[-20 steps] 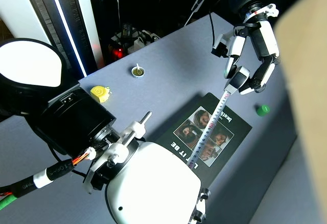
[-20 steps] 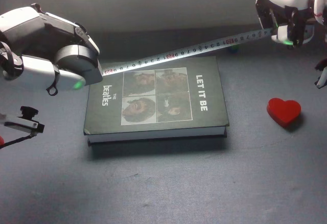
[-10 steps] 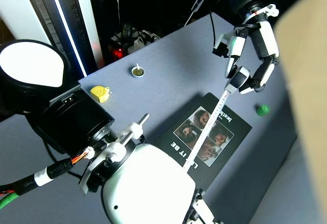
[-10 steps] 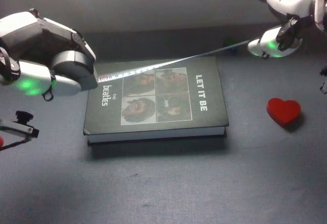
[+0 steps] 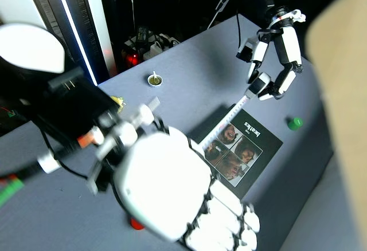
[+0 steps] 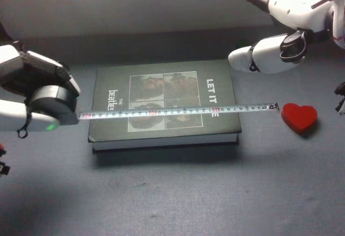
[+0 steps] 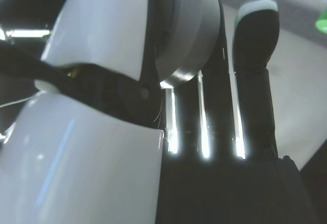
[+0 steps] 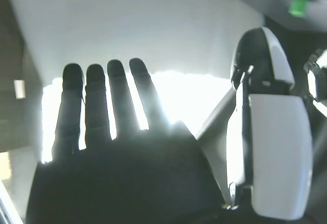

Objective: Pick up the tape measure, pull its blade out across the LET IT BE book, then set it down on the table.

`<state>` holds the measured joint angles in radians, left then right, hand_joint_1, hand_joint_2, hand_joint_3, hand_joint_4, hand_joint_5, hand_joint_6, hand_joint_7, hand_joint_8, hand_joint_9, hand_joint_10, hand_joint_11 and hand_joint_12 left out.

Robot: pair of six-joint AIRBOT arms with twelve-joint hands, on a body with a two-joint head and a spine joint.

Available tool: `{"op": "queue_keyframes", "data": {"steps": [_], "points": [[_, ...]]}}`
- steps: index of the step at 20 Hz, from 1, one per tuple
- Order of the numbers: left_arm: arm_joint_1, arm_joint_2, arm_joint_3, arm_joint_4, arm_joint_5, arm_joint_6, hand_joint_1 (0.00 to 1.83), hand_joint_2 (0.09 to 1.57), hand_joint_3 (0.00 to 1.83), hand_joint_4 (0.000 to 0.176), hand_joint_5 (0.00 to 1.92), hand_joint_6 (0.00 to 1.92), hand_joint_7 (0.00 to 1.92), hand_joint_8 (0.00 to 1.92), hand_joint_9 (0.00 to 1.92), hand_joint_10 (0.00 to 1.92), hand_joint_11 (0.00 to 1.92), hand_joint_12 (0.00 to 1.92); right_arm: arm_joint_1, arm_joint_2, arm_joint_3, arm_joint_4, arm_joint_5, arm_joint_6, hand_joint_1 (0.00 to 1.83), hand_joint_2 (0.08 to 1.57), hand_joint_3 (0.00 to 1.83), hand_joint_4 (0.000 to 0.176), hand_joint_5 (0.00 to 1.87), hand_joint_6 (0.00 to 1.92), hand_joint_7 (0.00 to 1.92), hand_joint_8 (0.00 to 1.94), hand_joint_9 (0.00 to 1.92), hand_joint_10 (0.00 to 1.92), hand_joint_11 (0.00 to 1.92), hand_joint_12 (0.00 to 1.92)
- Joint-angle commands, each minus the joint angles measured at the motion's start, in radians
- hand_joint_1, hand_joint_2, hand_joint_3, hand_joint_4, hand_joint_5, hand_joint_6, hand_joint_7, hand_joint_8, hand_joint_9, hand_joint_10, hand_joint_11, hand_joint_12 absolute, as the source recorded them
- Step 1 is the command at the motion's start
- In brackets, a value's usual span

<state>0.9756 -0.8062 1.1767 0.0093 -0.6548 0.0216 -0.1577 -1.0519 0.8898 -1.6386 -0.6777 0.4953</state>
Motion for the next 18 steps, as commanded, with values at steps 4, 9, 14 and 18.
{"op": "queue_keyframes", "data": {"steps": [4,9,14,18], "points": [[0.044,-0.008,0.051,-0.049,-0.18,-0.051,1.38,1.14,0.0,0.0,0.88,0.84,0.88,1.18,0.94,1.3,1.01,1.12,0.044,0.045,-0.054,-0.063,-0.035,-0.007,0.08,1.06,0.01,0.003,0.0,0.0,0.0,0.0,0.0,0.0,0.0,0.26],[0.069,-0.044,0.102,-0.105,-0.203,-0.073,1.37,1.15,0.0,0.0,0.85,0.89,0.87,1.19,0.93,1.31,1.01,1.12,0.065,0.172,-0.174,-0.038,-0.033,-0.001,0.12,1.05,0.0,0.0,0.0,0.0,0.0,0.0,0.0,0.0,0.0,0.28],[0.134,-0.092,0.167,-0.114,-0.26,-0.128,1.38,1.14,0.0,0.0,0.89,0.85,0.89,1.17,0.92,1.32,1.0,1.13,0.061,0.177,-0.201,0.046,-0.02,0.063,0.12,1.06,0.0,0.0,0.0,0.0,0.0,0.0,0.0,0.0,0.0,0.31],[0.167,-0.112,0.197,-0.117,-0.28,-0.144,1.38,1.13,0.0,0.0,0.9,0.83,0.89,1.16,0.94,1.3,1.01,1.13,0.037,0.135,-0.209,0.047,-0.048,0.092,0.12,1.07,0.0,0.0,0.01,0.0,0.01,0.0,0.0,0.0,0.0,0.32]]}}
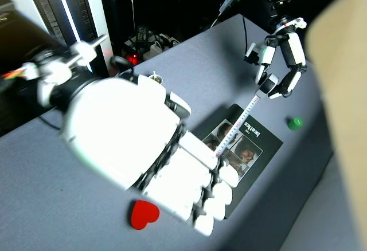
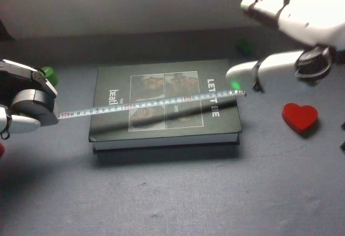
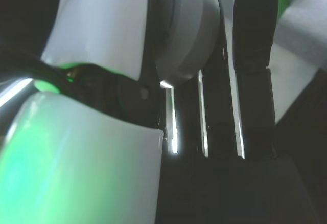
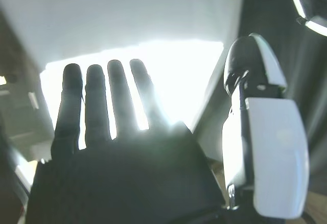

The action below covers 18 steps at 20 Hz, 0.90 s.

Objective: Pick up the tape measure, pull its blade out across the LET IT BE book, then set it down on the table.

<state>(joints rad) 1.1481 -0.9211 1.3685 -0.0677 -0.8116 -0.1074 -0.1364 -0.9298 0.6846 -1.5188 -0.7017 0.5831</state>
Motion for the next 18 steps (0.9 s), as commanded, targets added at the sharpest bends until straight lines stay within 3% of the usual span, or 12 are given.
{"op": "queue_keyframes", "data": {"steps": [1,5,7,13,16,18], "points": [[0.002,-0.004,0.012,-0.04,-0.135,-0.016,1.38,1.14,0.0,0.0,0.88,0.85,0.88,1.17,0.94,1.3,1.01,1.13,0.004,-0.002,-0.004,-0.077,-0.033,0.006,0.12,1.07,0.0,0.0,0.01,0.0,0.01,0.0,0.0,0.0,0.0,0.33],[0.013,-0.019,0.036,-0.027,-0.151,-0.021,1.37,1.14,0.0,0.0,0.87,0.88,0.88,1.16,0.94,1.3,1.01,1.12,-0.009,-0.031,-0.004,-0.096,-0.048,0.016,0.12,1.07,0.0,0.0,0.02,0.0,0.02,0.0,0.01,0.0,0.0,0.45],[0.014,-0.026,0.052,-0.014,-0.155,-0.026,1.38,1.13,0.0,0.0,0.88,0.88,0.89,1.15,0.95,1.29,1.01,1.12,-0.011,-0.034,-0.004,-0.115,-0.051,0.025,0.13,1.07,0.0,0.0,0.0,0.0,0.0,0.0,0.0,0.0,0.0,0.32],[0.038,-0.046,0.098,0.014,-0.163,-0.059,1.37,1.14,0.0,0.0,0.84,0.91,0.88,1.16,0.94,1.31,1.01,1.11,-0.016,-0.034,-0.004,-0.134,-0.055,0.034,0.13,1.09,0.0,0.0,0.01,0.0,0.01,0.0,0.0,0.0,0.0,0.34],[0.06,-0.055,0.114,0.015,-0.181,-0.069,1.39,1.1,0.0,0.0,0.91,0.75,0.96,1.07,1.05,1.2,1.03,1.1,-0.015,-0.034,-0.004,-0.134,-0.055,0.034,0.13,1.09,0.0,0.0,0.02,0.0,0.01,0.0,0.0,0.0,0.0,0.32],[0.066,-0.063,0.119,0.015,-0.193,-0.072,1.37,1.15,0.0,0.0,0.83,0.89,0.88,1.2,0.94,1.28,1.03,1.1,-0.015,-0.034,-0.004,-0.134,-0.055,0.034,0.13,1.09,0.0,0.0,0.02,0.0,0.01,0.0,0.0,0.0,0.0,0.32]]}}
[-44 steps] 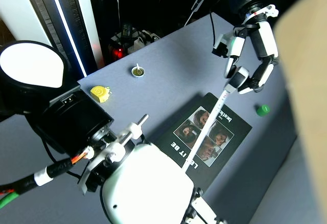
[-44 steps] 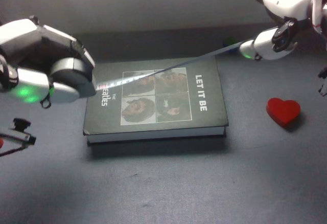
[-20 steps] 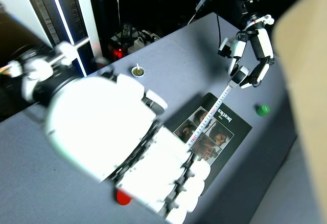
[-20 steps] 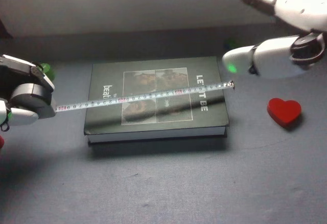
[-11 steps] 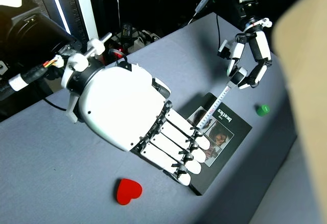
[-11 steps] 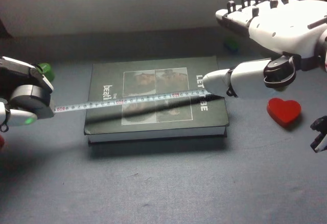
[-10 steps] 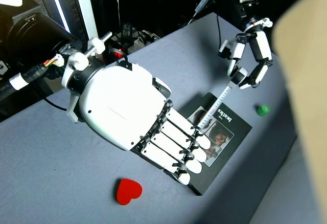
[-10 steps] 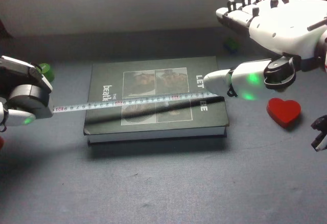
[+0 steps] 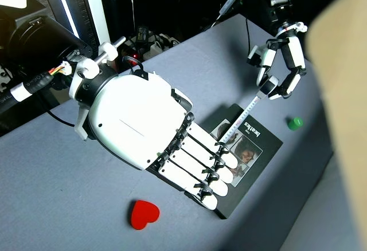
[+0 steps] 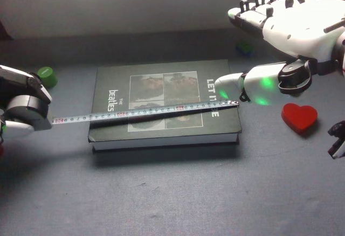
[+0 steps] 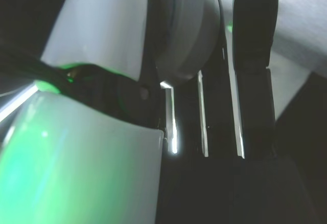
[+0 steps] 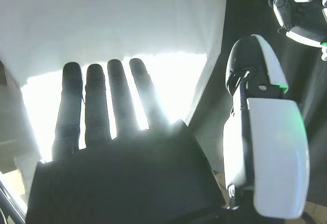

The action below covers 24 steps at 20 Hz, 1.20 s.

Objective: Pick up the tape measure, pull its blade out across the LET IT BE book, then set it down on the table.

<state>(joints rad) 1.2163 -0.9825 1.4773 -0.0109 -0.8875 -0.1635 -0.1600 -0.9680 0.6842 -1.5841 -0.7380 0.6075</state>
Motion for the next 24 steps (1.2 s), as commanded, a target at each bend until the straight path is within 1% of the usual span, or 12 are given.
{"op": "queue_keyframes", "data": {"steps": [1,7,8,10,11,12,13,14,18,19,20,24], "points": [[0.001,-0.003,0.011,-0.042,-0.121,-0.016,1.38,1.12,0.0,0.0,0.88,0.78,0.94,1.13,1.02,1.23,1.03,1.1,0.008,0.004,-0.003,-0.068,-0.019,0.009,0.13,1.09,0.0,0.0,0.02,0.0,0.01,0.0,0.0,0.0,0.0,0.32],[0.002,-0.013,0.025,-0.01,-0.137,-0.023,1.39,1.11,0.0,0.0,0.89,0.77,0.97,1.09,1.03,1.2,1.04,1.1,0.009,0.004,-0.003,-0.069,-0.017,0.009,0.13,1.1,0.0,0.0,0.01,0.0,0.01,0.0,0.0,0.0,0.0,0.3],[0.003,-0.015,0.028,0.001,-0.142,-0.023,1.39,1.11,0.0,0.0,0.89,0.78,0.97,1.09,1.04,1.19,1.04,1.1,0.009,0.004,-0.003,-0.069,-0.017,0.009,0.13,1.11,0.01,0.0,0.01,0.0,0.01,0.0,0.0,0.0,0.0,0.3],[0.003,-0.017,0.042,0.051,-0.146,-0.046,1.39,1.11,0.0,0.0,0.89,0.79,0.96,1.08,1.05,1.18,1.04,1.1,0.009,0.004,-0.003,-0.07,-0.017,0.009,0.13,1.11,0.0,0.0,0.0,0.0,0.0,0.0,0.0,0.0,0.0,0.31],[0.003,-0.019,0.049,0.069,-0.148,-0.056,1.38,1.14,0.0,0.0,0.84,0.88,0.9,1.16,0.96,1.26,1.02,1.1,0.009,0.004,-0.003,-0.07,-0.017,0.009,0.13,1.11,0.0,0.0,0.0,0.0,0.0,0.0,0.0,0.0,0.0,0.33],[0.003,-0.023,0.056,0.077,-0.153,-0.061,1.39,1.12,0.0,0.0,0.88,0.8,0.95,1.1,1.02,1.21,1.02,1.11,0.009,0.004,-0.003,-0.07,-0.017,0.009,0.13,1.11,0.0,0.0,0.0,0.0,0.01,0.0,0.01,0.0,0.0,0.36],[0.002,-0.028,0.064,0.077,-0.162,-0.06,1.39,1.12,0.0,0.0,0.88,0.8,0.95,1.1,1.02,1.21,1.02,1.11,0.009,0.004,-0.003,-0.071,-0.017,0.009,0.13,1.11,0.0,0.0,0.0,0.0,0.01,0.0,0.01,0.0,0.0,0.36],[0.002,-0.03,0.069,0.08,-0.169,-0.057,1.39,1.11,0.0,0.0,0.88,0.79,0.97,1.08,1.03,1.2,1.02,1.1,0.009,0.004,-0.003,-0.072,-0.017,0.009,0.13,1.11,0.0,0.0,0.03,0.01,0.03,0.01,0.03,0.01,0.0,0.4],[0.003,-0.036,0.076,0.086,-0.18,-0.055,1.39,1.11,0.0,0.0,0.88,0.79,0.97,1.08,1.03,1.21,1.03,1.11,0.009,0.004,-0.003,-0.072,-0.017,0.01,0.13,1.11,0.0,0.0,0.04,0.0,0.04,0.0,0.03,0.0,0.0,0.37],[0.002,-0.036,0.076,0.086,-0.181,-0.055,1.39,1.11,0.0,0.0,0.87,0.81,0.98,1.06,1.04,1.2,1.03,1.11,0.009,0.004,-0.003,-0.072,-0.017,0.01,0.14,1.12,0.0,0.0,0.04,0.0,0.04,0.0,0.03,0.0,0.0,0.36],[-0.001,-0.037,0.076,0.086,-0.182,-0.053,1.38,1.12,0.0,0.0,0.85,0.91,0.93,1.09,0.99,1.23,1.02,1.11,0.009,0.004,-0.003,-0.073,-0.018,0.01,0.14,1.12,0.0,0.0,0.04,0.01,0.04,0.0,0.03,0.0,0.0,0.36],[-0.005,-0.037,0.076,0.085,-0.181,-0.048,1.38,1.12,0.0,0.0,0.89,0.88,0.92,1.1,0.98,1.23,1.02,1.11,0.008,0.004,-0.003,-0.076,-0.018,0.01,0.14,1.12,0.0,0.0,0.04,0.0,0.05,0.0,0.03,0.0,0.0,0.36]]}}
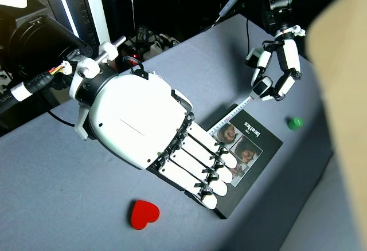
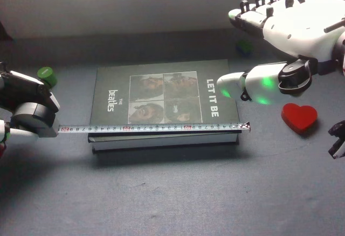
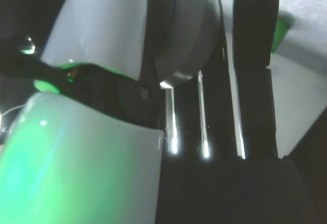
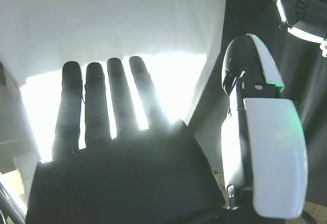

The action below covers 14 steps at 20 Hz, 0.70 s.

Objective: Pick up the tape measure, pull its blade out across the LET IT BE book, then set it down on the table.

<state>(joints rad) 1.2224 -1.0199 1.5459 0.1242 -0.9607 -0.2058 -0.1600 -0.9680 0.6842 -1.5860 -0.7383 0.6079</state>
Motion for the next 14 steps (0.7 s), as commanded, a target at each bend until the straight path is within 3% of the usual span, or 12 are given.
{"op": "queue_keyframes", "data": {"steps": [1,5,11,14], "points": [[-0.012,0.001,0.007,-0.053,-0.108,-0.004,1.38,1.13,0.0,0.0,0.88,0.88,0.92,1.11,0.96,1.25,1.02,1.11,0.008,0.004,-0.003,-0.074,-0.018,0.009,0.14,1.12,0.0,0.0,0.04,0.0,0.04,0.0,0.02,0.0,0.0,0.35],[-0.02,-0.001,0.008,-0.062,-0.107,0.004,1.37,1.14,0.0,0.0,0.81,0.97,0.9,1.14,0.95,1.28,1.01,1.12,0.008,0.004,-0.003,-0.075,-0.018,0.01,0.13,1.13,0.0,0.0,0.04,0.0,0.04,0.0,0.03,0.0,0.0,0.41],[-0.019,0.0,0.004,-0.062,-0.107,0.003,1.38,1.13,0.0,0.0,0.84,0.92,0.9,1.14,0.96,1.26,1.03,1.12,0.007,0.004,-0.003,-0.075,-0.018,0.01,0.13,1.13,0.0,0.0,0.06,0.0,0.09,0.01,0.07,0.01,0.0,0.47],[-0.019,0.0,0.002,-0.062,-0.114,-0.002,1.38,1.14,0.0,0.0,0.86,0.91,0.89,1.16,0.95,1.27,1.02,1.11,0.006,0.004,-0.003,-0.075,-0.017,0.01,0.14,1.13,0.0,0.0,0.05,0.0,0.05,0.0,0.04,0.0,0.0,0.4]]}}
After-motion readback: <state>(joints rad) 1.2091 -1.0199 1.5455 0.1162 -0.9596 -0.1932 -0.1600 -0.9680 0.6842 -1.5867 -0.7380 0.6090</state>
